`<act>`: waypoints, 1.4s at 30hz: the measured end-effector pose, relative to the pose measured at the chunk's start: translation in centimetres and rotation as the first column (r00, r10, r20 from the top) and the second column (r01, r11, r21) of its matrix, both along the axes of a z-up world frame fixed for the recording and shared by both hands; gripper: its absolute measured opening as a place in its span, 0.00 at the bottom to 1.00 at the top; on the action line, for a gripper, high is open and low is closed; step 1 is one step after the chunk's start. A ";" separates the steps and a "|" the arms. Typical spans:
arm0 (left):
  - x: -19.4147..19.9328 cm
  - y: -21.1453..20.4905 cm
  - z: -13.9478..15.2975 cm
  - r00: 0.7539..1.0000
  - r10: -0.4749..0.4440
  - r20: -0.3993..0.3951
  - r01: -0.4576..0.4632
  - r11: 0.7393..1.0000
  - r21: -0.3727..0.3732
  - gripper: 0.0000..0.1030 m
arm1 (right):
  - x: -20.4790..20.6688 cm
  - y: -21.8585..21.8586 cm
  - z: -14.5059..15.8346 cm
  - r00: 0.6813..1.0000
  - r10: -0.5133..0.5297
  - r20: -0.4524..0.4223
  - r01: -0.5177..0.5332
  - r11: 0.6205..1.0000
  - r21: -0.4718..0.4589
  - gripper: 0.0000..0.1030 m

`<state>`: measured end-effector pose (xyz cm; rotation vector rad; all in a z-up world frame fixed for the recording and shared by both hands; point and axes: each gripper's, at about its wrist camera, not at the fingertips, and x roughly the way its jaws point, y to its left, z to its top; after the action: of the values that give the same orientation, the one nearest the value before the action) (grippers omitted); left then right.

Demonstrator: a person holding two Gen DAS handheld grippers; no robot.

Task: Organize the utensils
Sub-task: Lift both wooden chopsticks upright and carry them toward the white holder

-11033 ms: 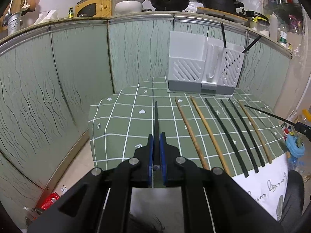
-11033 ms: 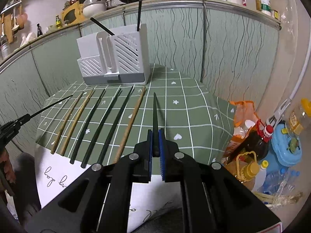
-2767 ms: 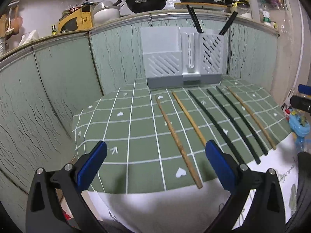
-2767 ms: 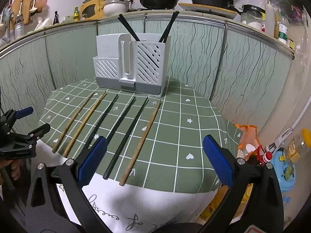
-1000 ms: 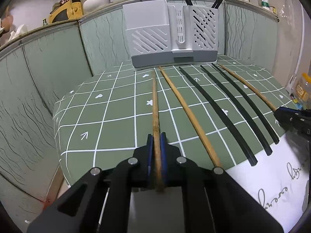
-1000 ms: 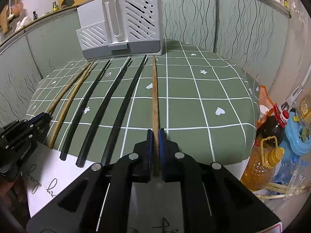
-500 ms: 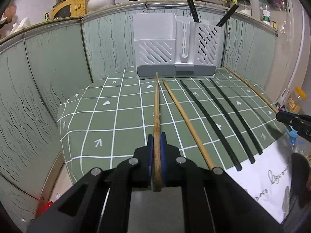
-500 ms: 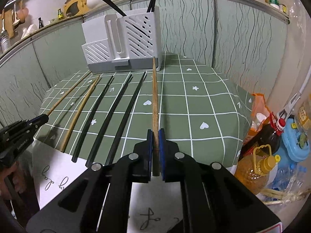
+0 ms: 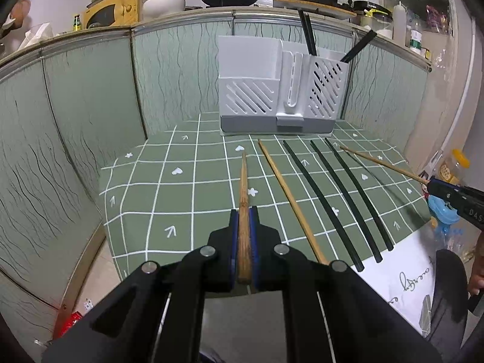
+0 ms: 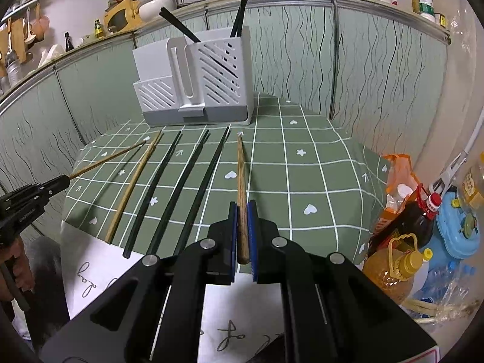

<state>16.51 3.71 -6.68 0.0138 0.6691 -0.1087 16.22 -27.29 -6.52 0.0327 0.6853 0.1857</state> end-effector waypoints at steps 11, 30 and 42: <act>-0.5 0.7 3.8 0.998 -0.009 0.056 0.010 1.000 -0.013 0.08 | -0.6 -0.1 3.9 0.997 0.010 0.081 -0.010 1.000 0.009 0.06; -0.6 1.1 9.9 0.990 -0.034 0.140 0.037 0.999 -0.021 0.08 | -1.1 -0.5 9.5 0.983 0.027 0.180 -0.031 0.999 0.021 0.06; 0.1 0.0 13.0 0.979 -0.140 0.147 0.150 0.987 -0.052 0.08 | -0.9 -0.4 12.8 0.975 0.054 0.214 -0.055 0.998 0.000 0.06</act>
<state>16.59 3.72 6.32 0.0096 0.5201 -0.2671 15.33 -27.70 6.25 -0.0007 0.4711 0.2405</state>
